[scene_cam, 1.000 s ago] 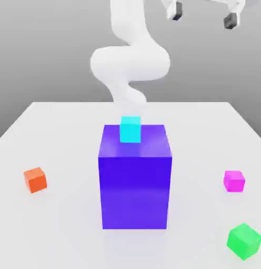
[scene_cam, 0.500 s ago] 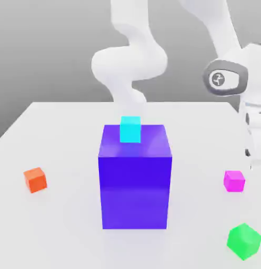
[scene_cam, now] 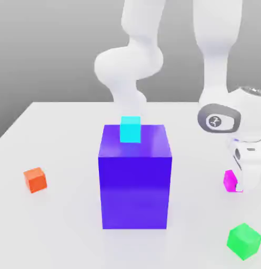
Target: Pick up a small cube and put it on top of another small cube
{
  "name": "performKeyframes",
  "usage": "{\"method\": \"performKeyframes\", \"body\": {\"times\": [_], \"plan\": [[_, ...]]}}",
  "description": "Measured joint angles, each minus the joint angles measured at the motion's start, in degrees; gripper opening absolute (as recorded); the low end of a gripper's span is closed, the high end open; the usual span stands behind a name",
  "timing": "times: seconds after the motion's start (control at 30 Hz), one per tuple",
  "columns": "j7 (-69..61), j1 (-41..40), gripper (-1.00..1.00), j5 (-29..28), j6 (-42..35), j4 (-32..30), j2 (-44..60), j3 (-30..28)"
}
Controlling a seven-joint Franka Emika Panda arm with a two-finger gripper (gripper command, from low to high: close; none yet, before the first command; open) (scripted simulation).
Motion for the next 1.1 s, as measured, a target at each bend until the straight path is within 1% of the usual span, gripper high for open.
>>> {"method": "performKeyframes", "body": {"times": [0.07, 0.1, 0.17, 0.3, 0.43, 0.53, 0.83, 0.9, 0.97, 1.0, 1.1], "plan": [[0.47, 0.75, -1.0, -0.62, 0.42, 0.13, 0.56, -0.87], [0.2, 0.24, -1.0, -0.26, 0.12, 0.05, 0.16, -0.28], [-1.38, -2.26, -1.0, 1.82, -1.4, -0.42, -1.83, 2.71], [-6.75, -7.11, -1.0, 8.91, -5.25, -1.76, -7.16, 9.19], [-12.56, -8.94, -1.0, 16.6, -9.23, -3.19, -12.7, 12.78], [-12.59, -11.45, -1.0, 18.7, -13.12, 0.82, -12.65, 11.01], [-7.35, -19.85, -1.0, 20.44, -25.23, 18.84, -6.85, 1.09], [-6.32, -20.01, -1.0, 19.65, -23.42, 20.28, -3.57, -0.23], [-5.33, -19.54, -1.0, 18.43, -20.06, 20.83, 0.36, -1.25], [-5.01, -19.32, 1.0, 18.01, -18.86, 20.97, 1.71, -1.59], [-5.01, -19.32, 1.0, 18.01, -18.86, 20.97, 1.71, -1.59]]}}
